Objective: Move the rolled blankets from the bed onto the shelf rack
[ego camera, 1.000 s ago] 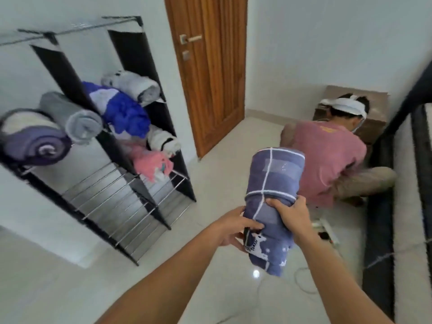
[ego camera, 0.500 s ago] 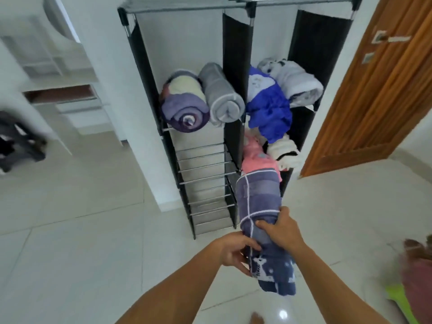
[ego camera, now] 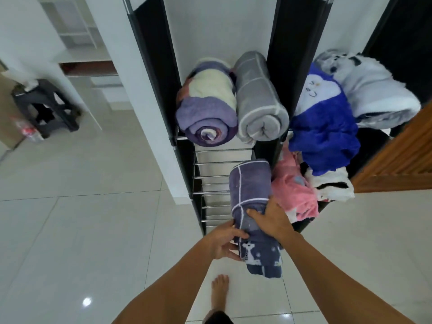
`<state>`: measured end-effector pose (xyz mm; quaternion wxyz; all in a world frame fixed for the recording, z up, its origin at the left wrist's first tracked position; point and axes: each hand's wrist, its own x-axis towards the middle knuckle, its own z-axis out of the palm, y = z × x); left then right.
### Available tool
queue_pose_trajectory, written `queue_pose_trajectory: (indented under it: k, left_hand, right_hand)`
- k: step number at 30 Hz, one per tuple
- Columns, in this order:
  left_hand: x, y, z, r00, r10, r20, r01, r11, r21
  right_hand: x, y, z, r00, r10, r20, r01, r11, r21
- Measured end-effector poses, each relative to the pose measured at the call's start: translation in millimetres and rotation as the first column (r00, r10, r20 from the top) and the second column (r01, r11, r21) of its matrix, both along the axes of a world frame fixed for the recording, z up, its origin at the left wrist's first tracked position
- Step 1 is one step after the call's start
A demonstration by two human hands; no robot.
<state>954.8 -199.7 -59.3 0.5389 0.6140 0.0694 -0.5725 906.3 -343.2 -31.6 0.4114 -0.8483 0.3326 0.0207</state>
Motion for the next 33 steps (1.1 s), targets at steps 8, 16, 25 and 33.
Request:
queue_pose_trajectory:
  k: [8,16,25,33]
  left_hand:
    - [92,-39,-30,0.995,0.100,0.029,-0.099,0.994,-0.056]
    - [141,-73,-63,0.950,0.278,0.142,-0.266,0.959,-0.097]
    - [139,-87,-74,0.874,0.377,0.307,-0.333,0.924,-0.186]
    - [133,-86,-76,0.827,0.142,0.545,-0.181,0.983,0.020]
  right_hand:
    - [97,-38,-36,0.999,-0.012,-0.047,0.009,0.998,-0.060]
    - [150,-59,-76,1.000,0.016,-0.023,-0.018,0.995,-0.102]
    - [153,-61,-82,0.992,0.073,0.107,-0.057,0.988,-0.141]
    - [136,-67,-62,0.991,0.129,-0.034,-0.133,0.969,-0.210]
